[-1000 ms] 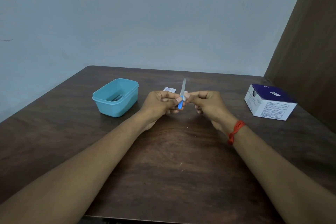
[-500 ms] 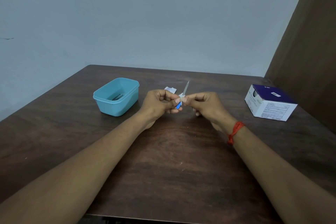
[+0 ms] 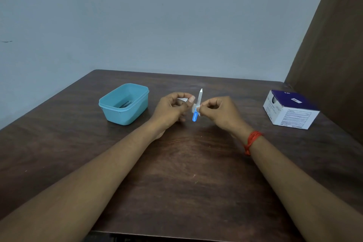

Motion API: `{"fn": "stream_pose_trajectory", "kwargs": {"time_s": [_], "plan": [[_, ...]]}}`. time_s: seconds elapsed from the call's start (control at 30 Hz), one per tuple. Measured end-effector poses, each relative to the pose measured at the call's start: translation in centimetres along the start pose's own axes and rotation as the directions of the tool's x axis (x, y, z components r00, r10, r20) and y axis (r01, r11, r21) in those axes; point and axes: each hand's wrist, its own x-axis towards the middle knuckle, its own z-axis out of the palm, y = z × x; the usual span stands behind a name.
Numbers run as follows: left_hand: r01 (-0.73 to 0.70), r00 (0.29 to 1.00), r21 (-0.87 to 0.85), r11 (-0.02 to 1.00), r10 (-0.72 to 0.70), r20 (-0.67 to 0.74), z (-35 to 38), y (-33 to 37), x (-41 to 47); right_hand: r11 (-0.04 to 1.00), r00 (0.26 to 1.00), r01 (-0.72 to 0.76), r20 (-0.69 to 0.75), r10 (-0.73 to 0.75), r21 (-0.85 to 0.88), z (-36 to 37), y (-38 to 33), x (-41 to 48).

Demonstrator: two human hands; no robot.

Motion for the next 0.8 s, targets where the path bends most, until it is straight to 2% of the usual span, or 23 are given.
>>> {"fn": "stream_pose_trajectory", "kwargs": {"time_s": [0.1, 0.23, 0.37, 0.53, 0.7, 0.8], "plan": [[-0.055, 0.997, 0.028, 0.998, 0.054, 0.053, -0.2, 0.0, -0.1, 0.996, 0.995, 0.048, 0.090, -0.041, -0.080, -0.1, 0.1, 0.0], [-0.059, 0.992, -0.071, 0.996, 0.067, 0.111, 0.0, 0.0, -0.4, 0.984, 0.978, 0.103, 0.197, -0.072, -0.148, 0.0, 0.4, -0.2], [-0.080, 0.996, -0.129, 0.988, 0.084, 0.025, -0.3, -0.2, 0.0, 0.986, 0.977, 0.122, 0.191, -0.099, -0.110, -0.4, 0.4, -0.1], [-0.031, 0.996, -0.248, 0.968, 0.008, -0.093, -0.8, -0.4, 0.5, 0.991, 0.981, 0.090, 0.182, -0.071, -0.096, -0.7, 0.5, 0.2], [-0.022, 0.996, -0.244, 0.970, 0.000, -0.088, -0.8, -0.5, 0.7, 0.994, 0.985, 0.066, 0.166, -0.052, -0.081, -0.8, 0.6, 0.2], [-0.054, 0.997, -0.171, 0.984, 0.044, -0.062, -0.5, -0.6, 0.6, 0.998, 0.989, 0.053, 0.134, -0.056, 0.032, -0.7, 0.6, 0.2]]}}
